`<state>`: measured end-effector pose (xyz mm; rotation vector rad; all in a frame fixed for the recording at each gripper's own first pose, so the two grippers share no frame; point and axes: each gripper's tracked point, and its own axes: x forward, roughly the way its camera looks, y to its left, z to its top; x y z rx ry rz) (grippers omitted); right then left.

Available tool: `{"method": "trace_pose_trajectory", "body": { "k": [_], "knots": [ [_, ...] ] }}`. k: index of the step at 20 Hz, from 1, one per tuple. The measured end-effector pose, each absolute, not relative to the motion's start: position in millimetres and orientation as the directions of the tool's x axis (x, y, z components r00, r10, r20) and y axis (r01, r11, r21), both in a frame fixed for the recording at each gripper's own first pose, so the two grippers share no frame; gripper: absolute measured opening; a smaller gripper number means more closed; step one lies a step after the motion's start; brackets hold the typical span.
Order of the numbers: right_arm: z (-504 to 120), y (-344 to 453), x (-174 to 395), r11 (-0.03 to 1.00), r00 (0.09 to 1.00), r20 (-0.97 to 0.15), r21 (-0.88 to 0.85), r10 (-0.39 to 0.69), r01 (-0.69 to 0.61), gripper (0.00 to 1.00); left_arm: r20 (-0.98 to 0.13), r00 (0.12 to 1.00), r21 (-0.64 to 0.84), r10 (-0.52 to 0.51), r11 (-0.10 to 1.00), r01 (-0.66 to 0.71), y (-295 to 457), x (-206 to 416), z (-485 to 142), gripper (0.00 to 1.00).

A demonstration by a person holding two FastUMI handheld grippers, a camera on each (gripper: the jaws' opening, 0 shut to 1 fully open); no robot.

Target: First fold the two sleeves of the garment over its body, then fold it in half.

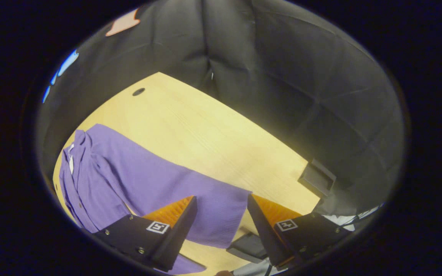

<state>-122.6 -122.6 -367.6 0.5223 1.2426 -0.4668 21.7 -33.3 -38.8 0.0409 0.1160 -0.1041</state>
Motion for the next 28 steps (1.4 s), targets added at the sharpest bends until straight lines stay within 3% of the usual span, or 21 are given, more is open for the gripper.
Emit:
{"method": "trace_pose_trajectory", "body": {
  "k": [5,11,14,15,18,19,21,26,28],
  "knots": [
    [-387.3,-121.2,-133.9,0.753,0.196,-0.981,0.129,0.001,0.645,0.86,-0.124,0.986,0.039,-0.107,0.993,0.113,-38.4,18.9,-41.9,0.95],
    [-388.8,-120.0,-132.9,0.767,0.149,-0.989,0.113,0.023,0.631,0.84,-0.134,0.984,0.029,-0.116,0.992,0.12,-42.5,13.8,-47.0,0.95],
    [-387.0,-107.9,-137.5,0.795,0.122,-0.991,0.116,0.053,0.596,0.88,-0.134,0.983,0.012,-0.123,0.992,0.125,-45.4,11.5,-49.6,0.95],
    [-387.7,-107.1,-133.8,0.806,0.133,-0.989,0.124,0.057,0.579,0.82,-0.132,0.984,0.013,-0.123,0.992,0.126,-45.1,10.5,-50.4,0.95],
    [-388.2,-102.1,-132.1,0.804,0.126,-0.99,0.13,0.068,0.58,0.48,-0.12,0.985,0.019,-0.122,0.992,0.125,-43.3,7.3,-47.6,0.95],
    [-390.2,-100.9,-126.0,0.796,0.15,-0.985,0.161,0.089,0.583,0.48,-0.115,0.986,0.02,-0.117,0.993,0.12,-41.1,6.9,-46.3,0.95],
    [-383.4,-96.4,-125.4,0.783,0.156,-0.983,0.174,0.1,0.597,0.15,-0.11,0.989,0.022,-0.101,0.994,0.104,-35.2,5.3,-45.7,0.95],
    [-384.8,-99.8,-121.8,0.795,0.239,-0.961,0.253,0.141,0.551,0.02,-0.115,0.993,0.001,-0.04,0.999,0.04,-28.5,-0.5,-51.0,0.95],
    [-380.4,-98.6,-120.0,0.775,0.277,-0.943,0.314,0.186,0.548,0.02,-0.119,0.993,0.009,-0.012,1.0,0.013,-28.1,-2.8,-53.2,0.95]
  ]
}}
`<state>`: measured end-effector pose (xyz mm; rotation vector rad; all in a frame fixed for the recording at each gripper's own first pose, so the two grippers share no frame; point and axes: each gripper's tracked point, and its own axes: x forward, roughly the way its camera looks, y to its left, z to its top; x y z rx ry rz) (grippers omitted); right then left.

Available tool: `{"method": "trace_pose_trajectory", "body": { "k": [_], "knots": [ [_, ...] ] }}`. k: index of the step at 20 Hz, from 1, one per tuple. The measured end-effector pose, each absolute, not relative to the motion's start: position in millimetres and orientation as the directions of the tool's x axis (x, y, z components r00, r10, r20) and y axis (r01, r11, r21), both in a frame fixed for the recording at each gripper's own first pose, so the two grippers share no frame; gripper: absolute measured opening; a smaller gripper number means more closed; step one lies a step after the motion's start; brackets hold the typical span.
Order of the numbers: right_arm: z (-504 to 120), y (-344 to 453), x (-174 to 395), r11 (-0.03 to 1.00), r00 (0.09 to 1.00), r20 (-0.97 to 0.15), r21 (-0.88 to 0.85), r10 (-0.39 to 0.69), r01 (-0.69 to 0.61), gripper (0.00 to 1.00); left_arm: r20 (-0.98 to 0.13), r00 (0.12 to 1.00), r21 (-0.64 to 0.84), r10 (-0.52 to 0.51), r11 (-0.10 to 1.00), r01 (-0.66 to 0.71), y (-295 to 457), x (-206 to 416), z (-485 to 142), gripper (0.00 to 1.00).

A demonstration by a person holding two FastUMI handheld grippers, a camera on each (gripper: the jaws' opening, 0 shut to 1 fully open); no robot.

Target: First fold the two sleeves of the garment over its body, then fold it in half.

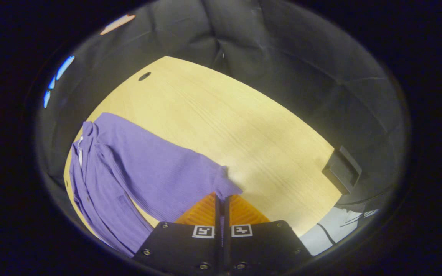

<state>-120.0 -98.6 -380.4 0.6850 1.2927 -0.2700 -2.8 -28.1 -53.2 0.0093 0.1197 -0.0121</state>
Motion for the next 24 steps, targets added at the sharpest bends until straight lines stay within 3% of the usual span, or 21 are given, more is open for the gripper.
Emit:
{"method": "trace_pose_trajectory", "body": {
  "k": [3,9,18,24],
  "knots": [
    [-353.5,-105.8,-106.0,0.754,0.347,-0.906,0.402,0.243,0.52,0.02,-0.113,0.993,0.027,0.017,1.0,-0.014,-29.8,-4.4,-54.3,0.95],
    [-266.6,-106.8,-48.7,0.777,0.509,-0.826,0.479,0.242,0.408,0.02,-0.057,0.998,0.016,-0.031,0.999,0.032,-24.0,4.8,-42.2,0.95],
    [-168.3,-51.5,27.0,0.765,0.66,-0.699,0.575,0.274,0.291,0.02,-0.047,0.991,0.049,-0.125,0.991,0.127,4.1,0.2,-29.5,0.95],
    [-96.8,-3.7,57.8,0.767,0.753,-0.566,0.628,0.335,0.13,0.01,-0.049,0.989,0.068,-0.142,0.987,0.145,13.4,-7.8,-34.4,0.95]
  ]
}}
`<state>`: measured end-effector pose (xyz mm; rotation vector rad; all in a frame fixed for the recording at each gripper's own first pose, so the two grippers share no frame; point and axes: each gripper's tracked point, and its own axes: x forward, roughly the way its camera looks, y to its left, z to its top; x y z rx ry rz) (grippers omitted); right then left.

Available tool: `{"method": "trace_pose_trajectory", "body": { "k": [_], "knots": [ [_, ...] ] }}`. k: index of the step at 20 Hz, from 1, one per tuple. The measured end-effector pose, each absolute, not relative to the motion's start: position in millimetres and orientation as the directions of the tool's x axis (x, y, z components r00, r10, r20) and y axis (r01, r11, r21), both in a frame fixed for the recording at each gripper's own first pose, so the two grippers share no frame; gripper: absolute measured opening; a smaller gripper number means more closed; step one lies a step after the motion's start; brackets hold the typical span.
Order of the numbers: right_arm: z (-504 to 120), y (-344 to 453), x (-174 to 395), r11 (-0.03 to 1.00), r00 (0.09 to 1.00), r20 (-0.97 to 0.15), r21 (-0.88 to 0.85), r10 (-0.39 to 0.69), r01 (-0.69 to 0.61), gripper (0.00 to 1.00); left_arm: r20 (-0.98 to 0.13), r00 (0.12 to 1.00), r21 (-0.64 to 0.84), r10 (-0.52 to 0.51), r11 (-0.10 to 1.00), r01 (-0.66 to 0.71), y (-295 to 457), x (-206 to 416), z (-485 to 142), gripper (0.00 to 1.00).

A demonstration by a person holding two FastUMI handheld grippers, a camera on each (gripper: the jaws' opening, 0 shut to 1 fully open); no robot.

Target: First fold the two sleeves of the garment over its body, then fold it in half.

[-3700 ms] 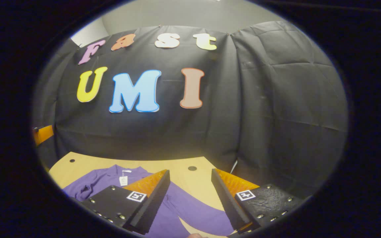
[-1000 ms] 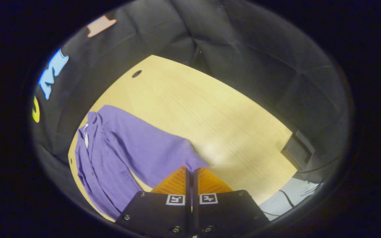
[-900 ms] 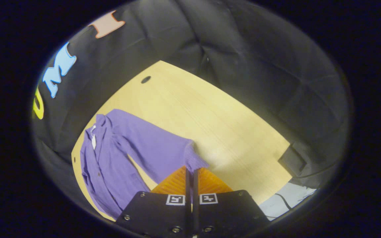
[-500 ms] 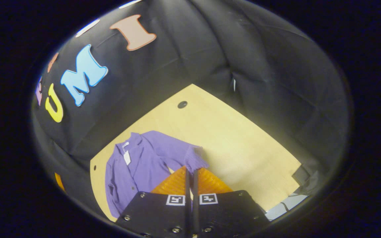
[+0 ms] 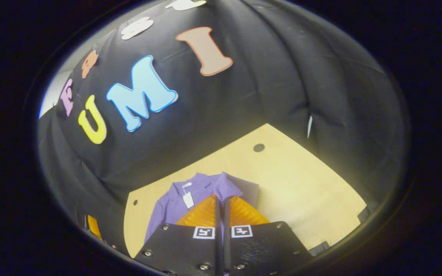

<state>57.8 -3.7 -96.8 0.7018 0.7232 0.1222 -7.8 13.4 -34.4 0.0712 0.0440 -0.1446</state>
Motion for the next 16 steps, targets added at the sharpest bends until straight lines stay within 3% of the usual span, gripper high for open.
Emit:
{"method": "trace_pose_trajectory", "body": {
  "k": [6,11,16],
  "knots": [
    [-63.0,65.3,52.0,0.817,0.737,-0.524,0.573,0.426,-0.064,0.01,-0.04,0.991,-0.006,-0.131,0.991,0.131,48.1,-27.4,-37.7,0.96],
    [-87.2,138.0,20.6,0.83,0.625,-0.586,0.521,0.516,-0.197,0.01,-0.034,0.998,0.014,-0.053,0.998,0.053,101.3,-42.0,-40.5,0.95],
    [-127.7,196.4,-15.9,0.841,0.505,-0.672,0.448,0.541,-0.304,0.01,-0.078,0.997,0.0,0.004,1.0,-0.004,141.6,-53.0,-65.3,0.96]
  ]
}}
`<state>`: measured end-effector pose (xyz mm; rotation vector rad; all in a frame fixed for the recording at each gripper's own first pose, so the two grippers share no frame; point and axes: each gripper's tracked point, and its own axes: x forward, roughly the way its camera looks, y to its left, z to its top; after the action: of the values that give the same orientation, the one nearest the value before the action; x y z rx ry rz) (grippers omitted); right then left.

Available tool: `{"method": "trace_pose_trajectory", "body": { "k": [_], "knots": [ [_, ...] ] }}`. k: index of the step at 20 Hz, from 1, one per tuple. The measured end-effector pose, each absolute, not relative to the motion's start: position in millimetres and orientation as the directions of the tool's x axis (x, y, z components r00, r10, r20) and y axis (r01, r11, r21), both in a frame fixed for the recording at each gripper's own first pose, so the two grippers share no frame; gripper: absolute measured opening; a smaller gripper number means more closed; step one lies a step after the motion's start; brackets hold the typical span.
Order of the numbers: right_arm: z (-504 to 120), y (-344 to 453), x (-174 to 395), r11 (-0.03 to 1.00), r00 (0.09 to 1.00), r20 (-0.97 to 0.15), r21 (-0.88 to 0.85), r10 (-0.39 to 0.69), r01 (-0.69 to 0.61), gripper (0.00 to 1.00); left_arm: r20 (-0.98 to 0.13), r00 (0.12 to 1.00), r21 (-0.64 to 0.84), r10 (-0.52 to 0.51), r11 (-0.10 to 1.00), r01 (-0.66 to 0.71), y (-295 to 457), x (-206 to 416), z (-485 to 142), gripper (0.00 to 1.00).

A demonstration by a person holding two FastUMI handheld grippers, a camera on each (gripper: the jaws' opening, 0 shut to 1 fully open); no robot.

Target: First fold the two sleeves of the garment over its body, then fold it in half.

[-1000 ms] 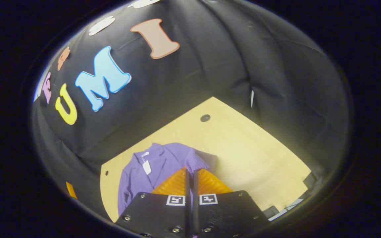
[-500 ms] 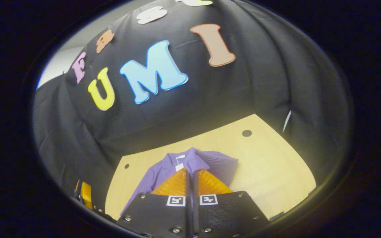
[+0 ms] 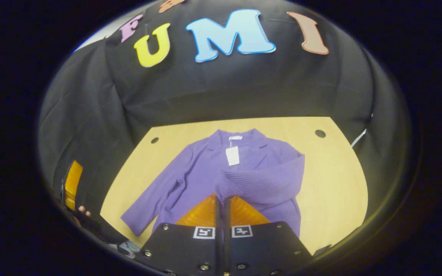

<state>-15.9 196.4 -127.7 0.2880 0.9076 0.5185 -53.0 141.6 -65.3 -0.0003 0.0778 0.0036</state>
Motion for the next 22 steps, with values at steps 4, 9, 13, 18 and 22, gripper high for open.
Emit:
{"method": "trace_pose_trajectory", "body": {
  "k": [4,9,13,18,22],
  "knots": [
    [-173.4,234.2,-37.7,0.837,0.402,-0.747,0.382,0.529,-0.391,0.01,-0.104,0.994,0.012,0.02,1.0,-0.019,161.4,-61.7,-80.8,0.96],
    [-216.8,263.9,-63.4,0.825,0.309,-0.805,0.346,0.506,-0.448,0.02,-0.133,0.99,-0.002,0.039,0.999,-0.04,176.9,-64.6,-97.5,0.95],
    [-228.5,276.7,-70.5,0.825,0.287,-0.817,0.349,0.5,-0.445,0.03,-0.149,0.987,0.011,0.054,0.999,-0.053,186.6,-67.3,-105.5,0.95],
    [-223.4,286.0,-83.5,0.802,0.256,-0.799,0.406,0.544,-0.438,0.41,-0.182,0.98,-0.009,0.079,0.997,-0.082,196.1,-64.1,-122.2,0.96],
    [-209.5,279.3,-79.8,0.807,0.298,-0.778,0.411,0.553,-0.424,0.92,-0.229,0.968,-0.032,0.102,0.993,-0.112,201.1,-60.5,-142.8,0.96]
  ]
}}
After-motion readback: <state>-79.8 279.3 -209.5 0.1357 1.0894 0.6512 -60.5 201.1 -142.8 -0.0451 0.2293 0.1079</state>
